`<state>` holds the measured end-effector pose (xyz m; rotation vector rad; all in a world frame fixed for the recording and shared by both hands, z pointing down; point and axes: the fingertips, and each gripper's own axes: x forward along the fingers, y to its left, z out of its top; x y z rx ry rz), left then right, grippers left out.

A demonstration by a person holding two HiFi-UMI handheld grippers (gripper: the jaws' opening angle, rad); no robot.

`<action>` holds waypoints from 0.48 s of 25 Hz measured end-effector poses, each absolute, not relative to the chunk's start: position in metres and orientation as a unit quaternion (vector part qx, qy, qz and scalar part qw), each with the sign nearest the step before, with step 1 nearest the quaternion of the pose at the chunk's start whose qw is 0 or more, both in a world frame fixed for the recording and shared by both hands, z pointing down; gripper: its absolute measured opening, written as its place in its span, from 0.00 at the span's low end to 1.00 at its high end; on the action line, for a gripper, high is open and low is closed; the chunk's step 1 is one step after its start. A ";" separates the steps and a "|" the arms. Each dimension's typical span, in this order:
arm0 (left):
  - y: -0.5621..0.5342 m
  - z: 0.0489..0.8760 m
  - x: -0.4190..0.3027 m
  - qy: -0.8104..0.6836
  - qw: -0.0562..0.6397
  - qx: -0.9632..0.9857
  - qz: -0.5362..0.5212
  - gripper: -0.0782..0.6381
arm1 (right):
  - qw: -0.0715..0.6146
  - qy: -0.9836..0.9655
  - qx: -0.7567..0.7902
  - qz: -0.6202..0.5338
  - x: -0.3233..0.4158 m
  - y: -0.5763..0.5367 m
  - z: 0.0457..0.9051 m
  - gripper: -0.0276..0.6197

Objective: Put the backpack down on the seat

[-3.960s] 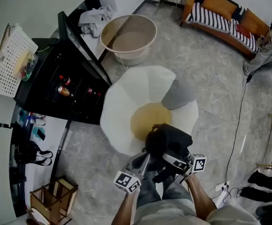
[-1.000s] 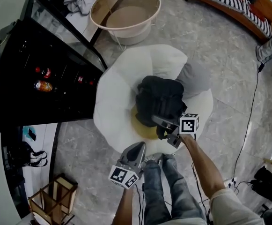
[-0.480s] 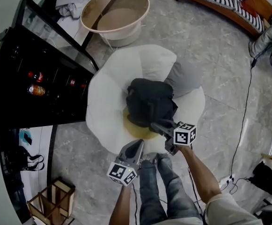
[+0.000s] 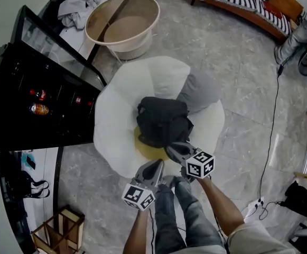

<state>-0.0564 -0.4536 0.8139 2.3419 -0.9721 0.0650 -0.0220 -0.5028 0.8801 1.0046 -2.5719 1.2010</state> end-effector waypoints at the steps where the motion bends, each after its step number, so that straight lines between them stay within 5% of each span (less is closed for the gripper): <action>1: -0.454 0.811 -0.054 -0.364 0.295 0.883 0.024 0.15 | 0.066 -0.851 0.336 0.397 -0.020 -0.503 0.880 0.12; 12: -0.452 0.791 -0.050 -0.366 0.287 0.885 0.022 0.15 | 0.083 -0.836 0.360 0.406 0.016 -0.476 0.874 0.10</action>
